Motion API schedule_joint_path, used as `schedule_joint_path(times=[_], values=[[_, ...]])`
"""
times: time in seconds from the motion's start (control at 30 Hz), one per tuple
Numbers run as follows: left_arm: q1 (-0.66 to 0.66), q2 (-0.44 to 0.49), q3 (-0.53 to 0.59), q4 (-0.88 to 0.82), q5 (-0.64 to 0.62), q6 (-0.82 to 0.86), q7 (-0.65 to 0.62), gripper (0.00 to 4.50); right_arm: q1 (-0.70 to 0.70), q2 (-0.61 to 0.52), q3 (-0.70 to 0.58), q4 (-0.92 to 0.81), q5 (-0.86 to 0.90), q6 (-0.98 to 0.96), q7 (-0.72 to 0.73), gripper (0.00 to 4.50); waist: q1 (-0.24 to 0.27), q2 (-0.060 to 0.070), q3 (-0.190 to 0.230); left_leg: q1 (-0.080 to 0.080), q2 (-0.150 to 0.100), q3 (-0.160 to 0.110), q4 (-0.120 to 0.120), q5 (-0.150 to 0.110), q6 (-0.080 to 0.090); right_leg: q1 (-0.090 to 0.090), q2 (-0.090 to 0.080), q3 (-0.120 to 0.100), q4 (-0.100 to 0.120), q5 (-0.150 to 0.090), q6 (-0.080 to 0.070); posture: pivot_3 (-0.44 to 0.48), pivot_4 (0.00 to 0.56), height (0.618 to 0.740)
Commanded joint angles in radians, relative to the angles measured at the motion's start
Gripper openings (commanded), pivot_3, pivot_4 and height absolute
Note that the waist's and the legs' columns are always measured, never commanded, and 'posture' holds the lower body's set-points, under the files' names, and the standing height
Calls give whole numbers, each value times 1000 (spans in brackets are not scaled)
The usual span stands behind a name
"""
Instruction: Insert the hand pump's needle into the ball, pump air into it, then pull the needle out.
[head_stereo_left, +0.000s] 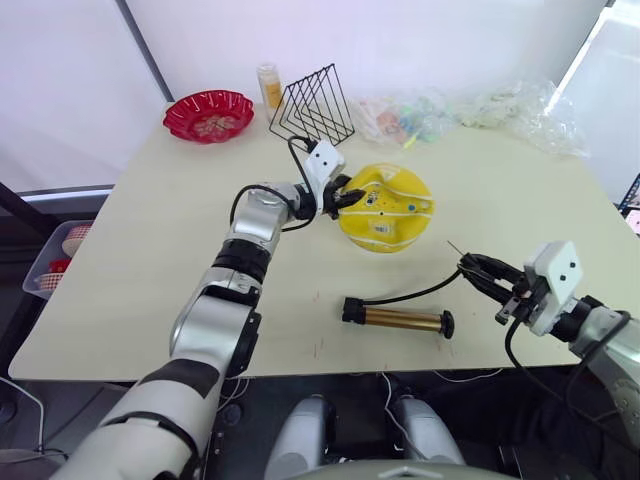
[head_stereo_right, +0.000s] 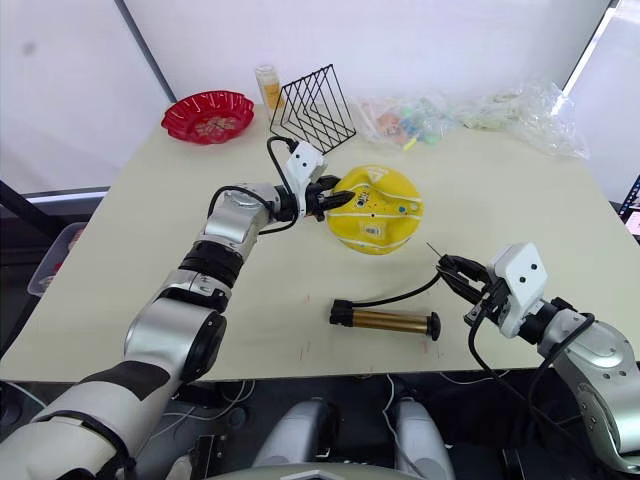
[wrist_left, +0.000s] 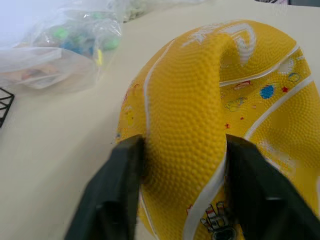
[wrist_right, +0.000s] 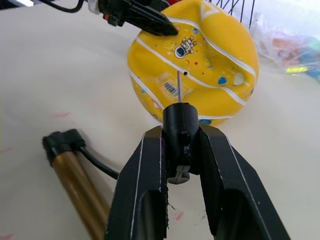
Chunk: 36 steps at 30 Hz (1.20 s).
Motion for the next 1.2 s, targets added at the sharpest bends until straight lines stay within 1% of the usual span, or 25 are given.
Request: schedule_joint_path(times=[0.03,0.1,0.3,0.53,0.63,0.73,0.87,0.97,1.2], values=[[19,-15,34,-93,-30,9,18,450,-40,-3,-3,-52,31,64,-35,331,0,0,0,0,0,0,0,0,0,0,0,0,0,0,0,0,150,737],[42,-25,41,-139,-40,26,36,68,-81,-5,9,-50,37,112,-62,331,-2,0,0,0,0,0,0,0,0,0,0,0,0,0,0,0,150,737],[109,-46,52,-271,-44,93,92,68,-200,-5,44,-47,54,262,-135,331,2,0,0,0,0,-1,0,0,0,0,-3,-1,0,0,0,0,150,737],[198,-102,56,-459,-49,216,211,68,-395,13,139,2,26,451,-229,331,3,0,0,-1,-1,-1,0,0,0,-2,-6,0,0,0,0,0,150,737],[209,-110,51,-488,-42,240,242,68,-448,22,169,27,18,491,-241,331,2,0,0,-1,-1,-1,0,0,0,-2,-5,-1,0,0,0,0,150,737],[235,-123,45,-534,-40,277,280,68,-540,46,208,73,11,562,-259,331,0,0,0,-2,-1,0,-1,0,0,-2,-6,0,1,1,0,0,150,737],[257,-124,25,-566,-29,287,292,68,-632,67,263,131,-5,665,-277,331,0,0,0,-1,-1,-1,-1,0,0,-2,-6,-1,1,0,0,0,150,737],[262,-128,20,-569,-31,291,299,68,-691,106,293,177,-27,714,-301,331,0,0,0,-2,-1,-1,-1,0,0,-3,-6,-1,1,1,-1,0,150,737],[272,-130,8,-577,-32,299,296,68,-768,171,317,244,-65,770,-323,331,1,0,0,-2,-2,-1,-3,0,0,-4,-7,-1,0,1,-1,0,150,737]])
